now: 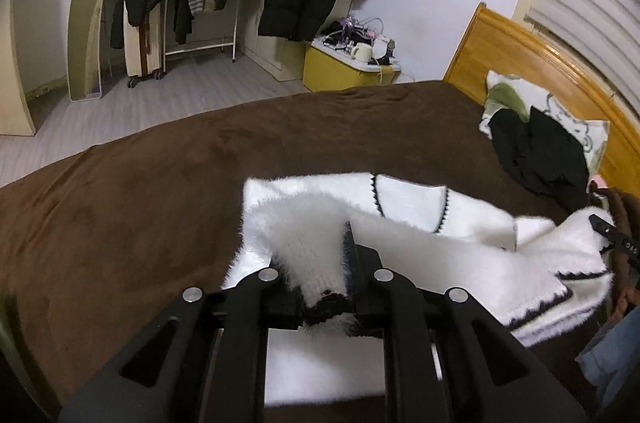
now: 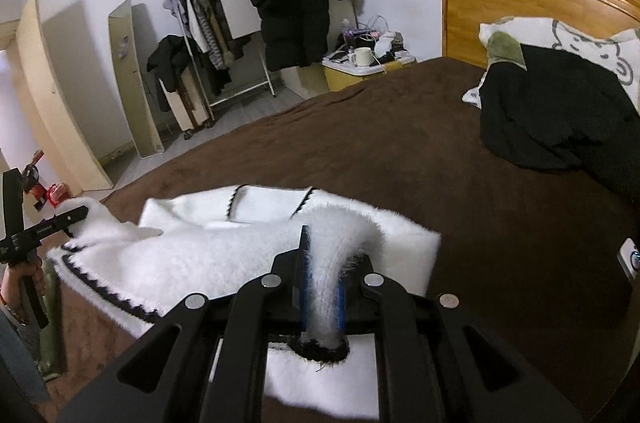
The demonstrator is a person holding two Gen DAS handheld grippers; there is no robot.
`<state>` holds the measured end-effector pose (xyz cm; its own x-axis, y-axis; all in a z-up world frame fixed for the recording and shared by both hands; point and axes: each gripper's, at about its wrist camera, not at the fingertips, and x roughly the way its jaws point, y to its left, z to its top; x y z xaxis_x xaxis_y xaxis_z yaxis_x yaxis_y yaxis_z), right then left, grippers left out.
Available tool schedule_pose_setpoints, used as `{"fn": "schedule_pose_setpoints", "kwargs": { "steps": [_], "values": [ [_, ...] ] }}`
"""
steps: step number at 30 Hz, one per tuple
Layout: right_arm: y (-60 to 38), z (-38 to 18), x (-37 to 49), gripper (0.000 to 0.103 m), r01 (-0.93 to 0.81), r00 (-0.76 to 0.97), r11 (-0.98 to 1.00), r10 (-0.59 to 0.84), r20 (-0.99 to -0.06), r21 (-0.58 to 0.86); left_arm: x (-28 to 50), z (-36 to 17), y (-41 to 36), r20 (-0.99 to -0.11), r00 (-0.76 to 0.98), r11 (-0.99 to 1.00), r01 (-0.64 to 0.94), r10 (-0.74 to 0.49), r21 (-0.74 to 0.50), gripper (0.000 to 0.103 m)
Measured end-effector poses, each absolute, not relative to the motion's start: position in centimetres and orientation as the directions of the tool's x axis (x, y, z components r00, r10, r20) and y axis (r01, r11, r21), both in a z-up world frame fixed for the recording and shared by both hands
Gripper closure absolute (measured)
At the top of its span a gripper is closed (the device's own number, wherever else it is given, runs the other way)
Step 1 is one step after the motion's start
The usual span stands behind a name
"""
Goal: Fold large clothes
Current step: 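Carry the hem with both tools over the collar and lay it down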
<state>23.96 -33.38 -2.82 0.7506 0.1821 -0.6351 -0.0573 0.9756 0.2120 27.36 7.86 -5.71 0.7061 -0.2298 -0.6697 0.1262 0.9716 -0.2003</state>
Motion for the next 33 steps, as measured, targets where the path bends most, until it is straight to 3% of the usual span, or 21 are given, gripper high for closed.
{"fn": "schedule_pose_setpoints", "kwargs": {
  "steps": [8, 15, 22, 24, 25, 26, 28, 31, 33],
  "values": [
    [-33.9, -8.5, 30.7, 0.093, -0.046, 0.705, 0.984, 0.155, -0.692, 0.173, 34.4, -11.2, 6.2, -0.722, 0.665, 0.981, 0.138, -0.191, -0.133, 0.086],
    [-35.8, -14.5, 32.9, 0.092, 0.027, 0.643, 0.972, 0.162, -0.749, 0.233, 36.4, -15.7, 6.3, -0.755, 0.632, 0.984, 0.119, -0.176, -0.130, 0.086],
    [-35.3, -14.9, 32.6, 0.091, 0.025, 0.649, 0.975, 0.152, -0.745, 0.220, 36.5, -15.8, 6.4, -0.742, 0.639, 0.980, 0.131, -0.201, -0.153, 0.085],
    [-35.2, -14.8, 32.5, 0.082, 0.028, 0.646, 0.975, 0.152, -0.748, 0.222, 36.6, -15.6, 6.9, -0.742, 0.629, 0.973, 0.130, -0.230, -0.191, 0.083],
    [-35.0, -14.6, 32.5, 0.064, 0.033, 0.642, 0.974, 0.151, -0.752, 0.223, 36.7, -15.5, 7.2, -0.742, 0.625, 0.970, 0.126, -0.241, -0.209, 0.081],
    [-34.9, -14.3, 32.3, 0.034, 0.037, 0.645, 0.975, 0.144, -0.750, 0.219, 36.7, -15.3, 7.4, -0.740, 0.619, 0.963, 0.123, -0.263, -0.239, 0.075],
    [-34.7, -13.5, 32.1, 0.014, 0.055, 0.663, 0.982, 0.098, -0.742, 0.178, 36.3, -14.3, 7.5, -0.724, 0.632, 0.958, 0.127, -0.278, -0.257, 0.059],
    [-34.4, -11.8, 31.6, 0.014, 0.047, 0.682, 0.983, 0.096, -0.725, 0.175, 35.7, -12.5, 6.8, -0.698, 0.677, 0.971, 0.133, -0.234, -0.197, 0.027],
    [-34.1, -10.9, 31.2, 0.014, 0.033, 0.689, 0.984, 0.106, -0.717, 0.177, 34.9, -10.8, 6.6, -0.669, 0.707, 0.973, 0.144, -0.230, -0.181, 0.022]
  ]
}}
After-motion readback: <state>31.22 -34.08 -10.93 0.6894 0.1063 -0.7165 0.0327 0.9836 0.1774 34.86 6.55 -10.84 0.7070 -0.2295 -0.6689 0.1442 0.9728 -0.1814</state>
